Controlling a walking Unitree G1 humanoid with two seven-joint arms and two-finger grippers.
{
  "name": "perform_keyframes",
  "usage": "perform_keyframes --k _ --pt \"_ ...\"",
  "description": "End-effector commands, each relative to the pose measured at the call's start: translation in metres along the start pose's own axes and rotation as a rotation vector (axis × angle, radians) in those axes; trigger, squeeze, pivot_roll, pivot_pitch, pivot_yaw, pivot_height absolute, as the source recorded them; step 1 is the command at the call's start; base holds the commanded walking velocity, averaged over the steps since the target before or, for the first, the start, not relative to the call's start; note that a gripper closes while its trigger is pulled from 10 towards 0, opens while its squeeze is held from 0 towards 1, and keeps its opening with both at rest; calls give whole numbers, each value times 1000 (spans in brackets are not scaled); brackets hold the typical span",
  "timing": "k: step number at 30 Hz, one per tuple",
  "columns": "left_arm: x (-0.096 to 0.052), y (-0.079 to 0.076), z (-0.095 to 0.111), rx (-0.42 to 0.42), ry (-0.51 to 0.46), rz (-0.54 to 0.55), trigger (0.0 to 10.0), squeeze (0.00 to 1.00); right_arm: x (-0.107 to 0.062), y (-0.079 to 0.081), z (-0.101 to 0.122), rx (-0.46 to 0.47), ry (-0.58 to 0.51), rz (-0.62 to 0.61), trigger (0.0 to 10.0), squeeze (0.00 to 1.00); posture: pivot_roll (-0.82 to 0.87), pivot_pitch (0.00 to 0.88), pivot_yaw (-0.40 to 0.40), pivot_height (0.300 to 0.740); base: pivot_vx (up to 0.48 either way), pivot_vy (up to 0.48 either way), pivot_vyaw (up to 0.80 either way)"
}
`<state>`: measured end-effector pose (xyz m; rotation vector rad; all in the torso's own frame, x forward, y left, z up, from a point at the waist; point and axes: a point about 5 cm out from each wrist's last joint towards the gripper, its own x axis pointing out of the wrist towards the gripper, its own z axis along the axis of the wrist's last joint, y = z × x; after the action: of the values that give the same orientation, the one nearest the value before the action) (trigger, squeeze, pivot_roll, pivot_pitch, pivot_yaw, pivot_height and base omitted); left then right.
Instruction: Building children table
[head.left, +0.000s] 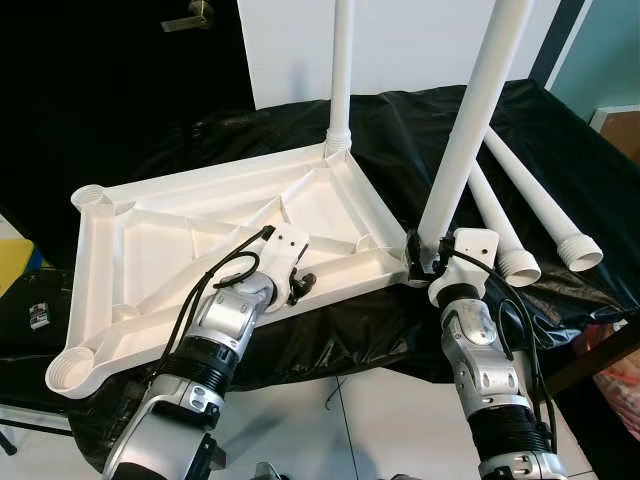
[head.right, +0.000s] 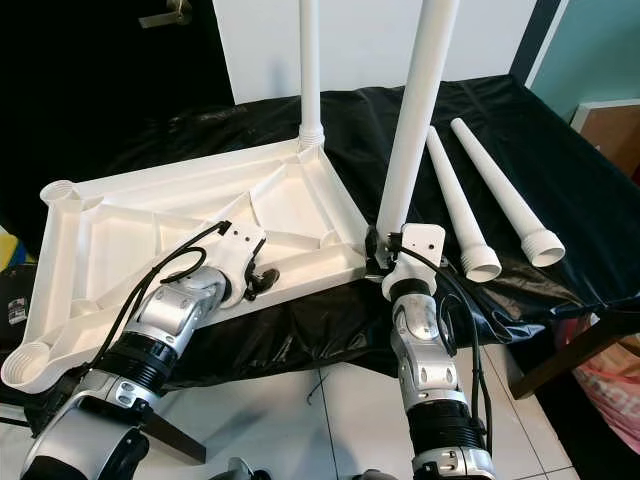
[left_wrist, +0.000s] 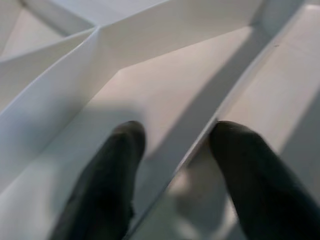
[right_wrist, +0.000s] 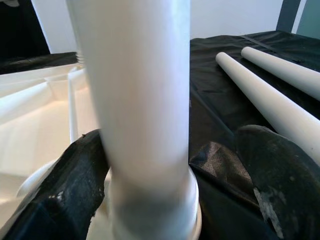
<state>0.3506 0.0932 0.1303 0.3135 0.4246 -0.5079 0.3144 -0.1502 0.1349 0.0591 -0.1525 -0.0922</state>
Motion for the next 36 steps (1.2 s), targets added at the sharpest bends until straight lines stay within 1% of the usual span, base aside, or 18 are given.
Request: perform_keyframes --k 1,9,14,15,16,19,20,21,22,23,27,28,29,30,31,32,35,36 --pt "-1 11 6 2 -26 66 0 0 1 -5 3 8 -16 -32 10000 0 -60 64 35 740 0 0 0" --pt "8 7 19 -9 -62 84 0 0 1 -13 6 -1 -28 -73 10000 0 -71 71 44 740 0 0 0" --pt "14 -5 28 -5 -88 60 0 0 1 -13 6 -1 -27 -76 10000 0 -71 72 45 740 0 0 0" --pt "16 -16 35 16 -115 26 0 0 1 -12 5 0 -26 -75 10000 0 -69 71 46 740 0 0 0" --pt "18 -25 40 31 -133 -1 9647 0 1 -11 5 0 -25 -74 10000 0 -68 70 47 740 0 0 0" --pt "20 -32 43 42 -144 -21 10000 0 1 -11 5 1 -24 -72 10000 0 -68 70 47 740 0 0 0" --pt "21 -42 47 64 -157 -55 10000 0 1 -10 4 2 -23 -71 10000 0 -68 70 49 740 0 0 0" --pt "21 -42 47 64 -157 -55 10000 0 1 -10 4 2 -23 -71 10000 0 -68 70 49 740 0 0 0" --pt "21 -49 49 67 -171 -76 10000 0 1 -9 4 1 -23 -71 10000 0 -68 71 52 740 0 0 0" --pt "21 -53 50 61 -182 -95 10000 1000 1 -9 4 2 -22 -72 10000 0 -69 71 53 740 0 0 0" --pt "20 -55 55 47 -230 -111 10000 1000 0 -10 3 2 -16 -75 10000 0 -69 75 59 740 0 0 0" --pt "18 -52 59 42 -254 -95 10000 973 0 -9 2 3 -12 -75 10000 0 -70 76 62 740 0 0 0" --pt "16 -46 65 47 -287 -79 10000 157 0 -8 1 4 -3 -69 10000 0 -70 76 62 740 0 0 0" --pt "16 -46 65 47 -287 -79 10000 157 0 -8 1 4 -3 -69 10000 0 -70 76 62 740 0 0 0" --pt "12 -40 69 47 -308 -63 10000 0 -1 -7 0 7 4 -60 10000 0 -70 76 62 740 0 0 0" --pt "8 -30 73 51 -326 -30 10000 0 -1 -5 -2 9 15 -45 10000 0 -69 76 63 740 0 0 0" --pt "4 -21 75 53 -335 0 10000 0 -2 -3 -3 10 24 -32 10000 0 -69 76 63 740 0 0 0" --pt "0 -11 75 63 -335 40 10000 0 -2 -1 -4 9 34 -20 10000 0 -69 76 64 740 0 0 0"
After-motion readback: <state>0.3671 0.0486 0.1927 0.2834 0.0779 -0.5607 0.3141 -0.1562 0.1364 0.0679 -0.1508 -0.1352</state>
